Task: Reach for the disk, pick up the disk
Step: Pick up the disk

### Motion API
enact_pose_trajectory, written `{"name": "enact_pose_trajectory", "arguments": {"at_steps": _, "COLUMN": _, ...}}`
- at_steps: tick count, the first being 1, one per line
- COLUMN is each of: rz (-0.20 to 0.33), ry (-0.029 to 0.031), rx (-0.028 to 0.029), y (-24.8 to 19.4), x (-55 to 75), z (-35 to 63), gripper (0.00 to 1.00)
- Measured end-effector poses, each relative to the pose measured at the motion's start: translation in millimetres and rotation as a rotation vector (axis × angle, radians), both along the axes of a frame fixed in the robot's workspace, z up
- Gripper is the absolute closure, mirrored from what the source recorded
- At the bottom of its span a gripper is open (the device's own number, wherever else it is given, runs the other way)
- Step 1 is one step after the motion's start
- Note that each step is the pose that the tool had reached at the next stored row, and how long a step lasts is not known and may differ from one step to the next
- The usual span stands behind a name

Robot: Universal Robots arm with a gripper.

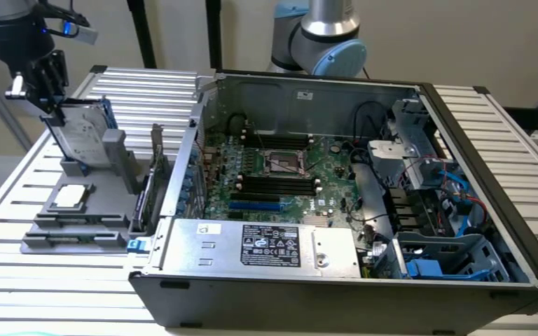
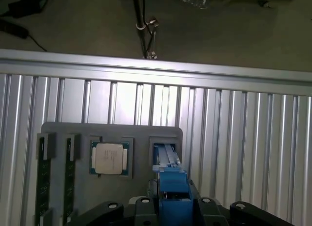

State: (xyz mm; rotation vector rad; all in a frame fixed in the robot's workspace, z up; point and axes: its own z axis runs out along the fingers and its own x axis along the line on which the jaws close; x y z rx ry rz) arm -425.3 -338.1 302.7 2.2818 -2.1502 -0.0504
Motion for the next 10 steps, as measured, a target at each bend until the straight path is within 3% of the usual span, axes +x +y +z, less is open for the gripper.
{"name": "enact_pose_trajectory", "arguments": {"at_steps": 5, "rz": 0.0, "ry": -0.0001, "rx": 0.0001, "y": 0.0, "x": 0.0, "z": 9.7, "gripper": 0.67}}
{"name": "enact_pose_trajectory", "arguments": {"at_steps": 10, "rz": 0.0, "ry": 0.0, "rx": 0.0, "y": 0.0, "x": 0.0, "z": 29.8, "gripper": 0.67}}
